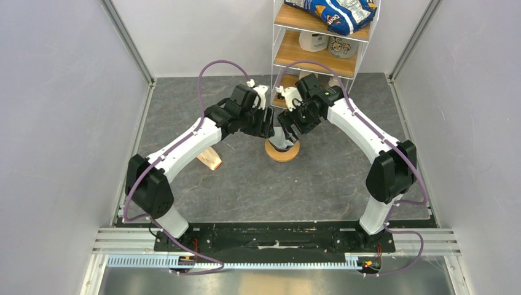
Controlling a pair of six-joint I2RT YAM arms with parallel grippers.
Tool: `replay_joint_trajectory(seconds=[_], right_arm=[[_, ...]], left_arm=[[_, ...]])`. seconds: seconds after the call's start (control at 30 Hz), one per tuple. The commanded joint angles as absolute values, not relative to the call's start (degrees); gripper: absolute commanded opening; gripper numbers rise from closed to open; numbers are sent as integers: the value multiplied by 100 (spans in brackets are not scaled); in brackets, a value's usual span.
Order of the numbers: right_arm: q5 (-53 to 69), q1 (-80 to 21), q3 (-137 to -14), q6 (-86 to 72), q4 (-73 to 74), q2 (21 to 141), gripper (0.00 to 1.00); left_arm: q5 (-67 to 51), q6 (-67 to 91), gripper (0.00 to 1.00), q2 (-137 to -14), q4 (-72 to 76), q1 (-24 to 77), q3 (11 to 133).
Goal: Place the coffee filter in the dripper
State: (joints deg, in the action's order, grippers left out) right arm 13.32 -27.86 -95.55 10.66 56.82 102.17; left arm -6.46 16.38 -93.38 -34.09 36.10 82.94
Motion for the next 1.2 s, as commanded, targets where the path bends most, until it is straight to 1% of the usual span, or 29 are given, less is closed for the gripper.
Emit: replay_joint_trajectory(seconds=[0.0,0.27,0.43,0.67,1.0,1.17], right_arm=[[1298,-2692,-9408,1342,5683,10012,89],[1382,-2637,-9279,1394,5616,9920,89],[1737,-2635,-9544,1321,5652,9854,90],[2182,-2663,-10027,1058,5703,9819,91],[2265,-2668,-10239,993,5855,9792,92],[2228,-2667,-10299,1041,5951,9725,93]], left_arm=[[-624,1461,70,-9260,-3302,3516,8244],[-675,1463,70,-9253,-3325,3446,8235],[-1149,1463,71,-9119,-3096,3475,8266],[-1486,1546,72,-8956,-2816,3489,8297],[-1513,1593,72,-8787,-2804,3490,8280],[-1501,1622,74,-8664,-2786,3438,8253]])
